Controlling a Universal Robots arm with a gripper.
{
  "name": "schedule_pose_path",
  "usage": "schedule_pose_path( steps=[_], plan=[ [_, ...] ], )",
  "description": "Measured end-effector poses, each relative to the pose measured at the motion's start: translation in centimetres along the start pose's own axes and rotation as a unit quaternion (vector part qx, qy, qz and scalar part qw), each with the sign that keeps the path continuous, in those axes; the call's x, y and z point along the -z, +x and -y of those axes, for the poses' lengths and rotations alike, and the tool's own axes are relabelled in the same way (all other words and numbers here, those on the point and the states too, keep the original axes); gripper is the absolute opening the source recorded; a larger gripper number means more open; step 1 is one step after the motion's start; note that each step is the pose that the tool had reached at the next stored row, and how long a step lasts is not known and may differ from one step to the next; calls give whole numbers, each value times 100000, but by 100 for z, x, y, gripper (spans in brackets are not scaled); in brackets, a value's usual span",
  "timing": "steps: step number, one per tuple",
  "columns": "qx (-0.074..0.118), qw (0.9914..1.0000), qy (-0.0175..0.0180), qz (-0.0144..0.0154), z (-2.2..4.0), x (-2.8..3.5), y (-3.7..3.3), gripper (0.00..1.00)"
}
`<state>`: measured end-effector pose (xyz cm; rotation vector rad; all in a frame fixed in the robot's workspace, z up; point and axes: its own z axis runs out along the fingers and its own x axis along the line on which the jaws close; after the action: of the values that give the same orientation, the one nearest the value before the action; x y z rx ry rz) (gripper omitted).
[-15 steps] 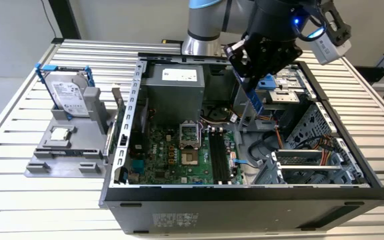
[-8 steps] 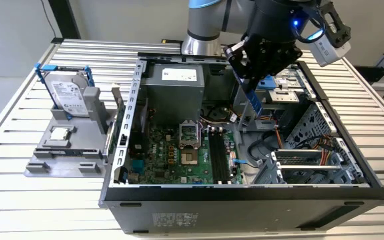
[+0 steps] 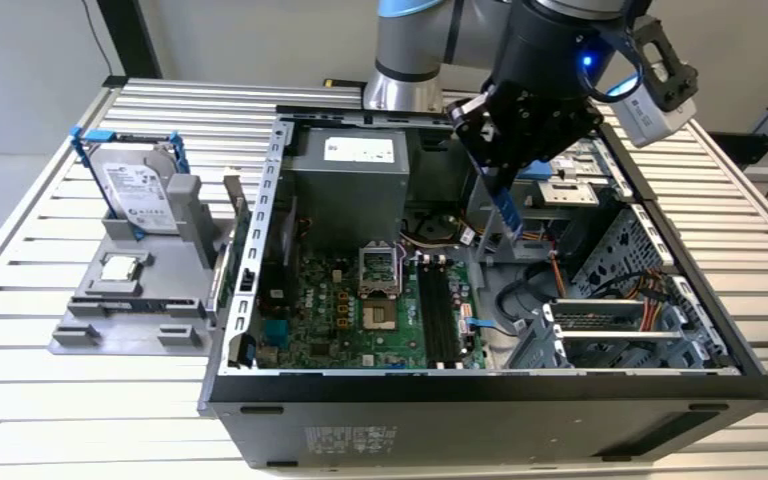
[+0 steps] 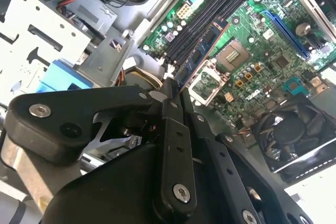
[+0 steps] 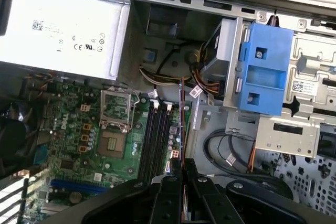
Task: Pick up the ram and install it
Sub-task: 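Insert the ram into the slot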
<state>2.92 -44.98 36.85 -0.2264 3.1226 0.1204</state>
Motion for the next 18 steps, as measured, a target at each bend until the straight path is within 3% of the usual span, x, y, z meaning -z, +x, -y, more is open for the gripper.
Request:
schedule_pose_path(
  steps=[6, 12, 18],
  plan=[
    [-539, 99998, 20, 129, -1, -22, 22, 0],
    [-3172, 99949, 59, 330, 0, -42, 24, 0],
    [-3219, 99948, 42, 173, 0, -42, 24, 0]
  ],
)
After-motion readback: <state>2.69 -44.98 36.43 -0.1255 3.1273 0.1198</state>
